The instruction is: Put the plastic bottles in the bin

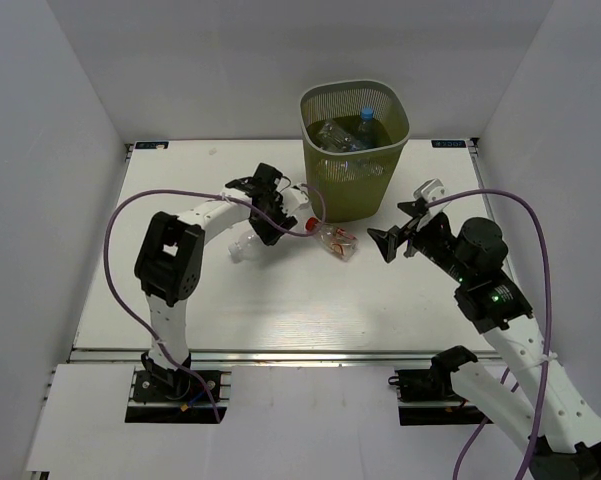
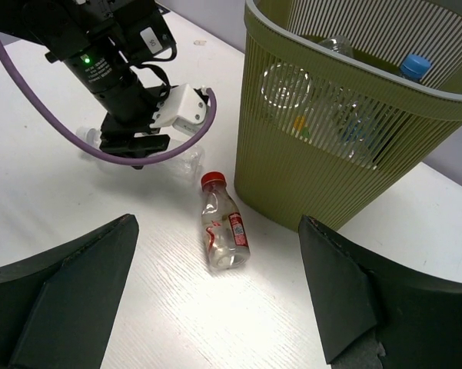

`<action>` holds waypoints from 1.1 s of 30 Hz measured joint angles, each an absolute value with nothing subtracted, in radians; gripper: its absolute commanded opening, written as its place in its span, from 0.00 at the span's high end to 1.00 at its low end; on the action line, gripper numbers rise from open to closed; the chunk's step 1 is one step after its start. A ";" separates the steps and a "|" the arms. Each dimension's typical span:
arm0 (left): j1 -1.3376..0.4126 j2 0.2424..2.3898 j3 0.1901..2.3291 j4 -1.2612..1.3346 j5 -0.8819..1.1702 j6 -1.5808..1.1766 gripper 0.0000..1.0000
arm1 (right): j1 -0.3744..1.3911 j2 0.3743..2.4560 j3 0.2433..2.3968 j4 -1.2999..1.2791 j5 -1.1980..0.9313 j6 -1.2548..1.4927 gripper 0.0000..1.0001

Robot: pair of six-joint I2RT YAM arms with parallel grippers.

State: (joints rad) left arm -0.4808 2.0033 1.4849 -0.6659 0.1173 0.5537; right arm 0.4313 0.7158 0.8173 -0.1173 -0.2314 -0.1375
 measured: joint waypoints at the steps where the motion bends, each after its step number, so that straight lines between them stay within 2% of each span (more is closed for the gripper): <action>1: -0.482 2.001 1.483 -0.665 0.117 0.552 0.54 | 0.431 0.709 0.814 -0.117 -0.231 -0.137 0.10; 5: -0.486 1.982 1.465 -0.659 0.109 0.522 0.74 | 0.431 0.684 0.798 -0.118 -0.231 -0.137 0.12; 6: -0.486 1.972 1.455 -0.665 0.108 0.507 0.89 | 0.431 0.681 0.796 -0.117 -0.229 -0.137 0.21; 7: -0.483 1.958 1.443 -0.670 0.103 0.490 1.00 | 0.431 0.679 0.793 -0.118 -0.227 -0.136 0.30; 9: -0.482 1.910 1.416 -0.673 0.076 0.445 1.00 | 0.431 0.678 0.788 -0.121 -0.221 -0.143 0.55; 10: -0.480 1.872 1.406 -0.674 0.061 0.423 1.00 | 0.431 0.678 0.786 -0.125 -0.220 -0.146 0.73; 11: -0.479 1.823 1.400 -0.674 0.048 0.397 1.00 | 0.432 0.677 0.784 -0.125 -0.220 -0.151 0.76; 16: -0.476 1.517 1.478 -0.616 0.059 0.277 1.00 | 0.432 0.666 0.760 -0.131 -0.219 -0.145 0.75; 22: -0.482 1.346 1.692 -0.404 0.231 0.139 1.00 | 0.432 0.666 0.738 -0.132 -0.211 -0.147 0.75; 25: -0.487 1.326 1.694 -0.239 0.322 0.056 1.00 | 0.432 0.667 0.722 -0.133 -0.205 -0.150 0.74; 27: -0.492 1.340 1.663 -0.087 0.364 -0.014 1.00 | 0.432 0.671 0.718 -0.133 -0.201 -0.156 0.69; 30: -0.495 1.412 1.643 0.086 0.391 -0.106 1.00 | 0.432 0.674 0.705 -0.132 -0.201 -0.165 0.59; 33: -0.495 1.524 1.642 0.252 0.393 -0.194 1.00 | 0.432 0.687 0.691 -0.132 -0.212 -0.180 0.56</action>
